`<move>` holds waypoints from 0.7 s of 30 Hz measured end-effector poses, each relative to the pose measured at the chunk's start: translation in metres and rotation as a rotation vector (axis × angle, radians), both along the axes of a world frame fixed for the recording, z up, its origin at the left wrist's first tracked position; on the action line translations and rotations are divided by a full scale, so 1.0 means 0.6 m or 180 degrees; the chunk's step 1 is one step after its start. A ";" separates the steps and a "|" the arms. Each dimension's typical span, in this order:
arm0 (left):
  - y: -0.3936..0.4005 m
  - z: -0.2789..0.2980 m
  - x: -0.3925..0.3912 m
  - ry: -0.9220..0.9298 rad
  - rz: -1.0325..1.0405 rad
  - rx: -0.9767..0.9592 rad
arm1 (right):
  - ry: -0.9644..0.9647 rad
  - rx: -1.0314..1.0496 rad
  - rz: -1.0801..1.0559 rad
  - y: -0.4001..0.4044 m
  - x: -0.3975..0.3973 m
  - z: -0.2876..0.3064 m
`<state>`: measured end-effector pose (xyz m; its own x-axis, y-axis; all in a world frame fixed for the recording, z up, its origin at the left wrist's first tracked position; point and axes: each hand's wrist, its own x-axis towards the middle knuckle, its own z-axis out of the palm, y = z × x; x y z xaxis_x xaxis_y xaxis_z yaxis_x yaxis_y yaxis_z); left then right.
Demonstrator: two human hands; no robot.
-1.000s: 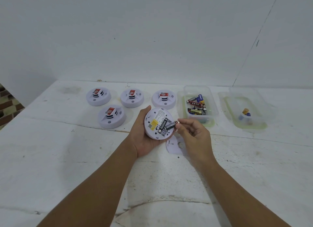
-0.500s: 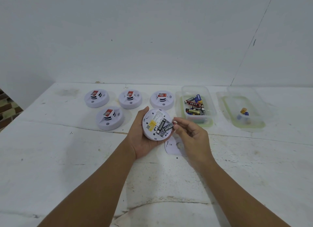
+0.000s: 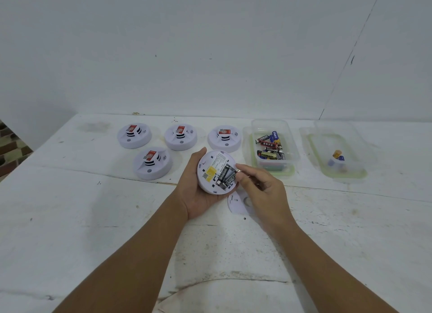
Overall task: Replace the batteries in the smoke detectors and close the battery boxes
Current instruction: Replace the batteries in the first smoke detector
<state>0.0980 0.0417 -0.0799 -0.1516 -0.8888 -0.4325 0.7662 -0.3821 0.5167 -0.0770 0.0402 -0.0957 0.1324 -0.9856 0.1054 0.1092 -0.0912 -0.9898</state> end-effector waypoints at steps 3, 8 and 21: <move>0.001 0.000 -0.001 0.0016 0.0037 0.0030 | -0.0222 0.0158 0.0035 0.001 -0.001 0.003; 0.002 0.005 -0.002 0.0067 0.0062 0.0091 | -0.0352 0.0216 0.0012 0.000 -0.002 0.002; 0.004 0.007 -0.003 0.0014 0.0068 0.0094 | -0.0163 -0.0028 -0.0099 -0.002 -0.001 -0.003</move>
